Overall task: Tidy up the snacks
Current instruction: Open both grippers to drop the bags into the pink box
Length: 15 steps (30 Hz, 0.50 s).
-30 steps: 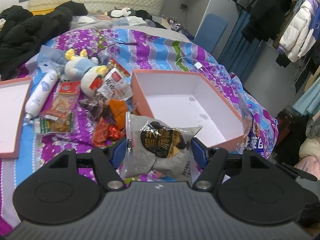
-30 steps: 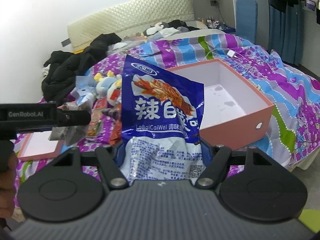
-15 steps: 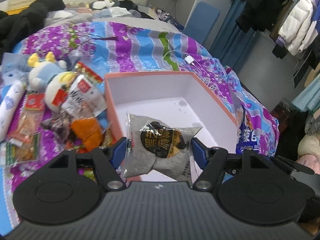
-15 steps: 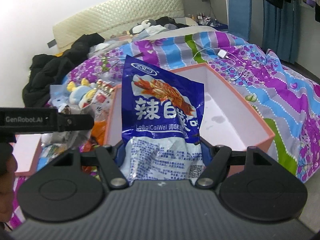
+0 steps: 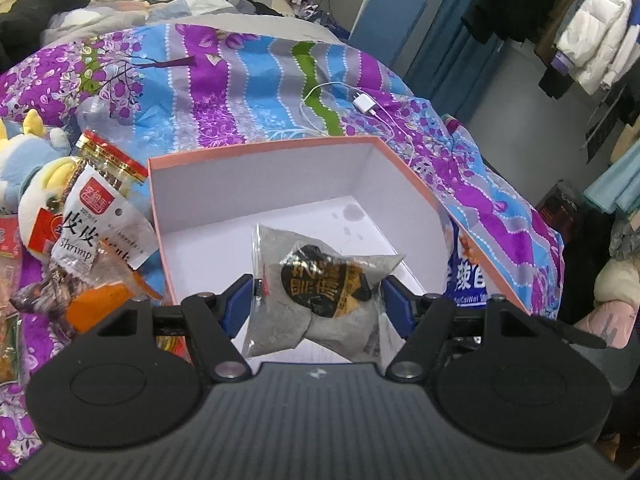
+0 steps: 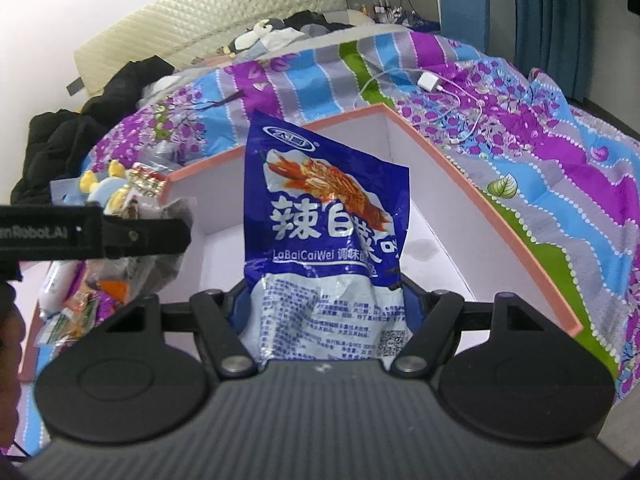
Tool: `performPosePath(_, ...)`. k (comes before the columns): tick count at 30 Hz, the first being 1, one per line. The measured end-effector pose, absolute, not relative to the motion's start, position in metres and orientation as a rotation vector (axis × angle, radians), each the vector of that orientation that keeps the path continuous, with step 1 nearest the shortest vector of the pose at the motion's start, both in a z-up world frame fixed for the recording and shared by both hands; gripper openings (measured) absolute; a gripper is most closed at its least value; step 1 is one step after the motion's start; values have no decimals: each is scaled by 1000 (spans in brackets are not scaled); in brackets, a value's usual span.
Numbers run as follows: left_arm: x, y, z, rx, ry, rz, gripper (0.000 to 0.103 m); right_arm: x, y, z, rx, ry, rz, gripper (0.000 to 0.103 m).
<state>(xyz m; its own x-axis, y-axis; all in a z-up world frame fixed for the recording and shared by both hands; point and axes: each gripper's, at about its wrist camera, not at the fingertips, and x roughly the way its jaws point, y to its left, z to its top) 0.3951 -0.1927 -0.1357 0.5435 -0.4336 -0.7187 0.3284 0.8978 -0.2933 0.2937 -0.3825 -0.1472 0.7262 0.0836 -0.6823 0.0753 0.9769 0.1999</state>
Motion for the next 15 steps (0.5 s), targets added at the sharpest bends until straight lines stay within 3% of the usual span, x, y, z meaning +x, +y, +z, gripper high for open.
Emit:
performPosePath(6, 408, -197, -144, -136, 894, -436, 74, 305, -389, -155, 229, 779, -9, 76)
performPosePath(10, 402, -191, -133, -151, 869, -448, 85, 302, -392, -152, 256, 785, -13, 91)
performPosePath(15, 381, -179, -104, -158, 813, -446, 86, 286, -386, -138, 244, 763, -16, 91)
